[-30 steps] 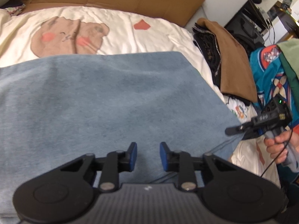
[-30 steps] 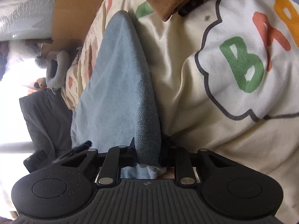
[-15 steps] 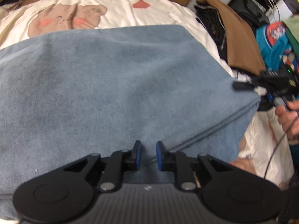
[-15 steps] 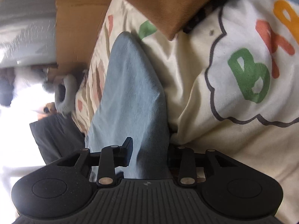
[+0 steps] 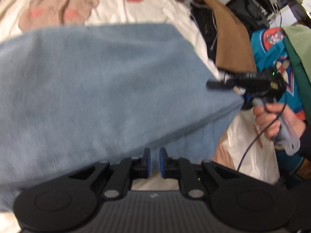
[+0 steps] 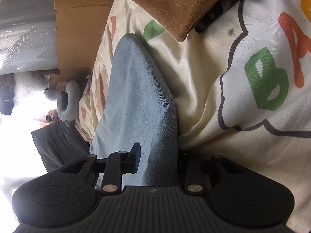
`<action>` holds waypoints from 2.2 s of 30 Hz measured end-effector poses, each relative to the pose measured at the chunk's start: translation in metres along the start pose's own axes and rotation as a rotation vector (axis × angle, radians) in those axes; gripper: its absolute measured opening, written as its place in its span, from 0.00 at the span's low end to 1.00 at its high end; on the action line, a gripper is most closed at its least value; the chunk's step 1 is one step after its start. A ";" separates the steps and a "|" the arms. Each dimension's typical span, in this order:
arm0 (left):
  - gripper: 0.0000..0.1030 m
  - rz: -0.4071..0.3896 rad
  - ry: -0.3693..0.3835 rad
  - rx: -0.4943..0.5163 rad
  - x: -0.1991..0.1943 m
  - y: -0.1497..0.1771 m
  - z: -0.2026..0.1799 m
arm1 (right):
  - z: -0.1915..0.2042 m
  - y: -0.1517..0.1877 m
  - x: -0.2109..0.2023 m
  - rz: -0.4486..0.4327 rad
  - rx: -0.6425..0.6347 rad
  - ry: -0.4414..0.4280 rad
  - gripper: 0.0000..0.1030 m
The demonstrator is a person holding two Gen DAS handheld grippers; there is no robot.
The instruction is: Fold clothes
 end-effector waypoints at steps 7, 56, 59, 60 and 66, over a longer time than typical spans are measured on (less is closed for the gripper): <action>0.10 -0.064 -0.086 -0.026 0.013 -0.032 0.015 | 0.003 -0.007 0.007 0.038 -0.048 0.022 0.31; 0.03 -0.269 -0.223 -0.084 0.054 -0.181 0.061 | 0.013 -0.002 0.003 0.045 -0.147 0.057 0.13; 0.04 -0.262 -0.207 -0.095 0.052 -0.168 0.059 | 0.012 -0.002 0.003 0.035 -0.133 0.057 0.13; 0.03 -0.259 -0.203 -0.101 0.050 -0.163 0.059 | 0.011 -0.002 0.003 0.031 -0.129 0.058 0.13; 0.04 -0.230 -0.174 -0.088 0.049 -0.125 0.050 | 0.012 -0.002 0.005 0.006 -0.109 0.066 0.13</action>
Point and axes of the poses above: each gripper's, at about its wrist camera, not at the fingertips, and x roughly the way its jaws point, z to its left, y to its underside, the point moved 9 cm from there along x, roughly the way its jaws point, and after that the axes turned 12 degrees about -x, right-handed, at the moved point
